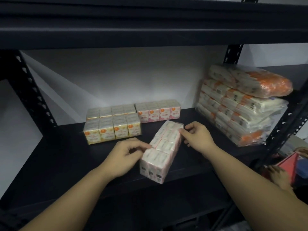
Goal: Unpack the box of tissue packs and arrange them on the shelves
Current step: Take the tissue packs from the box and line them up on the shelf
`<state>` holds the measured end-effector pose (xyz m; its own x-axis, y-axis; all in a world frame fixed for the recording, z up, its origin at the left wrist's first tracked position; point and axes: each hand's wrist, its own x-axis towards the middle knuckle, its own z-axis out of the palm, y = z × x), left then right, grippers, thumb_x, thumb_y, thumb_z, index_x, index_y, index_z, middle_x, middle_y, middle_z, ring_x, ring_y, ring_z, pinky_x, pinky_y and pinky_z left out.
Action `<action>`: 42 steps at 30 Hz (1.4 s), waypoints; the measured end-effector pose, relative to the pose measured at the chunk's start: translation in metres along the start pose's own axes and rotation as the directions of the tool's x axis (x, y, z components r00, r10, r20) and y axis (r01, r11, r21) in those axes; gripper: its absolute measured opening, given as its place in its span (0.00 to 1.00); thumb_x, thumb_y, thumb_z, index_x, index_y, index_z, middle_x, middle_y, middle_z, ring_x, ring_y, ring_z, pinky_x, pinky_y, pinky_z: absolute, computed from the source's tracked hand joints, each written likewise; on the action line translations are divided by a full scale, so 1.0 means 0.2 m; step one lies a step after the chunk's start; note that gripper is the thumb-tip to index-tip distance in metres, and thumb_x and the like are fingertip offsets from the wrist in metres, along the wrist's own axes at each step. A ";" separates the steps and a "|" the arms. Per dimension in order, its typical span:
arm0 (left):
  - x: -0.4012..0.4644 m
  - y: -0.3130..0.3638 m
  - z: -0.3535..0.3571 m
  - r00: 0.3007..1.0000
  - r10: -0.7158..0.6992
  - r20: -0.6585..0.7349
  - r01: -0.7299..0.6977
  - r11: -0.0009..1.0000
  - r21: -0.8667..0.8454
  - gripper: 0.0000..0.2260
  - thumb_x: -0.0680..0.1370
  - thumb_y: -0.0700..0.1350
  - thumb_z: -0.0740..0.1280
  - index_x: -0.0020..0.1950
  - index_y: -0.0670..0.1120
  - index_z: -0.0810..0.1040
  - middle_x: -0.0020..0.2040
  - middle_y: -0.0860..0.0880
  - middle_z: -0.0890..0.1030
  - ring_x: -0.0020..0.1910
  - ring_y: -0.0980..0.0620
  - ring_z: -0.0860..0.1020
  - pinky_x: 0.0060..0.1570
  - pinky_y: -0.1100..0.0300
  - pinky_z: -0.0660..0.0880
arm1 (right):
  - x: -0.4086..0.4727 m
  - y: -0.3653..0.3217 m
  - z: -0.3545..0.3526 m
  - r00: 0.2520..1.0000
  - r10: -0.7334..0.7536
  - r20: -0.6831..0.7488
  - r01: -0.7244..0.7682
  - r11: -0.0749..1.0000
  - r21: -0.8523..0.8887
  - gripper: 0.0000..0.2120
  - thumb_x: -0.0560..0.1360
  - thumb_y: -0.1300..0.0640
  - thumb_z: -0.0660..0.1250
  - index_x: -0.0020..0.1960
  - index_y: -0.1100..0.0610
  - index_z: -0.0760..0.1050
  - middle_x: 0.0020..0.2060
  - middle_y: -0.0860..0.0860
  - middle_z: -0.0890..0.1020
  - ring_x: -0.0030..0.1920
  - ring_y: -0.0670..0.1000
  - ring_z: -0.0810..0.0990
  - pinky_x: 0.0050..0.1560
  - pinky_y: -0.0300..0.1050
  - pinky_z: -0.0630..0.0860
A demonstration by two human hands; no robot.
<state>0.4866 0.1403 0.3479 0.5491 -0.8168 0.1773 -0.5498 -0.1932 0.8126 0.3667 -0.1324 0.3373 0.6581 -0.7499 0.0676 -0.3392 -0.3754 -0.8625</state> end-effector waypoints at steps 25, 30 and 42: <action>0.60 -0.03 0.06 0.986 -0.065 0.154 0.017 0.956 0.294 0.26 0.79 0.61 0.69 0.75 0.54 0.72 0.74 0.54 0.74 0.72 0.52 0.72 0.69 0.54 0.70 | -0.32 -0.07 -0.21 0.971 0.097 0.218 -0.067 0.988 -0.141 0.46 0.62 0.33 0.82 0.73 0.49 0.70 0.60 0.48 0.79 0.56 0.47 0.81 0.52 0.44 0.77; 0.48 -0.04 0.06 0.997 -0.071 0.004 0.064 0.918 0.391 0.24 0.76 0.64 0.70 0.66 0.53 0.73 0.64 0.53 0.78 0.57 0.54 0.77 0.52 0.57 0.74 | -0.17 -0.04 -0.33 0.986 0.099 0.135 -0.077 0.984 -0.161 0.33 0.65 0.37 0.82 0.62 0.51 0.77 0.52 0.49 0.82 0.51 0.47 0.82 0.45 0.41 0.76; 0.47 -0.01 0.05 0.988 -0.016 0.151 -0.058 0.878 0.476 0.29 0.81 0.62 0.65 0.81 0.59 0.63 0.83 0.53 0.59 0.82 0.51 0.57 0.79 0.52 0.55 | -0.18 -0.08 -0.18 0.934 -0.169 0.314 0.303 0.839 -0.452 0.41 0.60 0.26 0.75 0.69 0.41 0.74 0.58 0.44 0.74 0.60 0.49 0.74 0.63 0.54 0.76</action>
<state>0.5324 0.0580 0.3580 0.4566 -0.8862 0.0785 -0.8140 -0.3805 0.4389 0.3249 -0.1191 0.3666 0.8832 -0.4662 0.0510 -0.3887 -0.7885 -0.4766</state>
